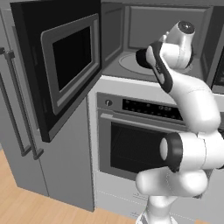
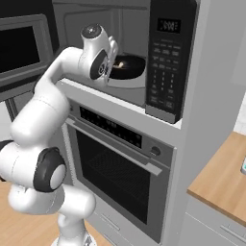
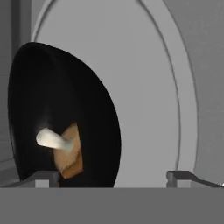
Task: Pick the mushroom from the sink and place it in the bowl. Then pick the bowl and place it in the microwave. Then close the microwave door and press the start button.
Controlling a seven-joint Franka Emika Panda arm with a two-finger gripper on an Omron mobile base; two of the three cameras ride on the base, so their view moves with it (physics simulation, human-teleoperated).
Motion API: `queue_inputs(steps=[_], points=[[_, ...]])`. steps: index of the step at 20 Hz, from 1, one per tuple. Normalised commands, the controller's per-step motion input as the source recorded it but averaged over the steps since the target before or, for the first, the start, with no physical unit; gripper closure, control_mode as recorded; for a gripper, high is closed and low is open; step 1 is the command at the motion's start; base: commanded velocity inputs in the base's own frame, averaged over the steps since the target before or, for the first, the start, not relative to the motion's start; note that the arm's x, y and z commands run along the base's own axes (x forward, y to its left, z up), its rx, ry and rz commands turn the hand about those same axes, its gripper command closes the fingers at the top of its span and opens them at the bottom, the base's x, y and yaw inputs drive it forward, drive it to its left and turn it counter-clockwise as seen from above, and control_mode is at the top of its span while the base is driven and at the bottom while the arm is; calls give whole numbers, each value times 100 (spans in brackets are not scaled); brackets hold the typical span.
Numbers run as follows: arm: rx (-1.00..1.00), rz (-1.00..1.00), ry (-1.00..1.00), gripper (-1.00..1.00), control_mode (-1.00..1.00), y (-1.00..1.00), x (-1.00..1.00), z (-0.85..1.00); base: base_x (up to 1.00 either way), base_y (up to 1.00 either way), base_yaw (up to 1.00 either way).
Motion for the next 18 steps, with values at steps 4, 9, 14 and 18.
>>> queue_inputs(steps=[4,9,14,18], points=[[0,2,-16,-100,-100,11,-93,6,0,0,0],[0,1,-25,-100,-100,40,-100,24,0,0,0],[-4,0,-32,-100,-100,55,-100,7,0,0,0],[-5,-1,-43,-100,-100,59,-100,0,0,0,0]])
